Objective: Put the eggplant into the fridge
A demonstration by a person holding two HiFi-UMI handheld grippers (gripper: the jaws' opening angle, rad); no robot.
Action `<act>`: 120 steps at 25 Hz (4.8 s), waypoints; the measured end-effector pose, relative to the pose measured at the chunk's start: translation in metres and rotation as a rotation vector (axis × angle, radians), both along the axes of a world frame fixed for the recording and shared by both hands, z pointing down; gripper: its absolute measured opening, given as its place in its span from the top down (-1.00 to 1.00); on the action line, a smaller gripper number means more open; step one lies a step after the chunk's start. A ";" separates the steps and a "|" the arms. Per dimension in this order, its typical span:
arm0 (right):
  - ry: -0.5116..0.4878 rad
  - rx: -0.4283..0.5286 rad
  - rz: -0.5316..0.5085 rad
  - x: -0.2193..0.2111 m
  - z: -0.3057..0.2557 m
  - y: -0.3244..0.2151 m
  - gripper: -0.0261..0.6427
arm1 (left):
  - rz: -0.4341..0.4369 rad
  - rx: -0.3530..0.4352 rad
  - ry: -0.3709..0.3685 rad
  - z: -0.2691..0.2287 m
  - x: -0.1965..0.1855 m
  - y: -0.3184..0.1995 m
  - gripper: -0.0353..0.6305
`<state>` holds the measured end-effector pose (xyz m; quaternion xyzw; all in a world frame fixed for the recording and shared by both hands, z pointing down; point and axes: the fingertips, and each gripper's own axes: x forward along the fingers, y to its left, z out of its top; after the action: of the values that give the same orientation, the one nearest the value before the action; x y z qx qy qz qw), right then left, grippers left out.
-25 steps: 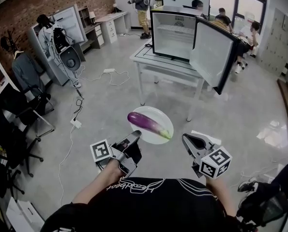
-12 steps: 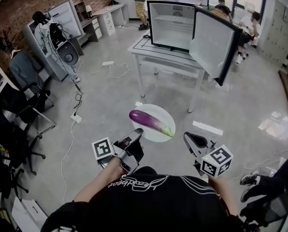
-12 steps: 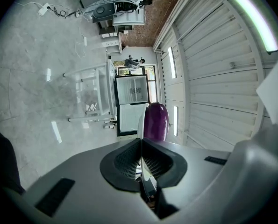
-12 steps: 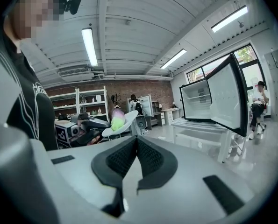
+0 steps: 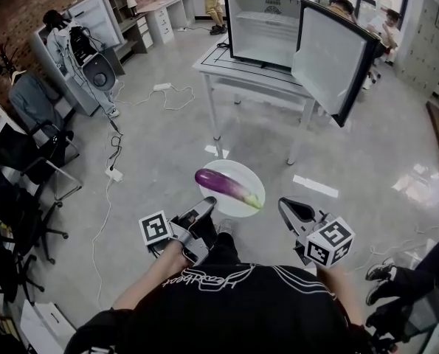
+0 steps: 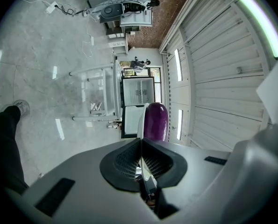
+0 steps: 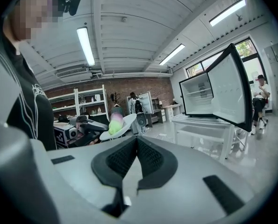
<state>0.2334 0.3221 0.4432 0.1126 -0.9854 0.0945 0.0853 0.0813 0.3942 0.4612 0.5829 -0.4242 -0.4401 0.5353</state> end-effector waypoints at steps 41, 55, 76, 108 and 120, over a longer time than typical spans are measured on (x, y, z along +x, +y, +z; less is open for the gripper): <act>0.059 0.000 0.152 -0.302 -0.016 -0.350 0.90 | 0.139 0.055 0.043 -0.017 -0.306 -0.378 0.84; 0.046 -0.017 0.244 -0.283 -0.004 -0.367 0.90 | 0.198 0.023 0.041 -0.004 -0.295 -0.398 0.84; 0.015 -0.088 0.258 -0.288 0.017 -0.506 0.90 | 0.170 -0.045 0.025 0.018 -0.297 -0.526 0.84; 0.041 -0.105 0.201 -0.326 0.022 -0.702 0.90 | 0.145 -0.153 0.012 0.044 -0.316 -0.745 0.84; 0.035 -0.132 0.207 -0.335 0.027 -0.734 0.90 | 0.074 -0.163 -0.008 0.048 -0.342 -0.785 0.84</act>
<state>-0.1018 -0.4117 0.4701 0.2095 -0.9585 0.1656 0.0998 -0.2608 -0.3913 0.5089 0.5545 -0.4388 -0.3816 0.5952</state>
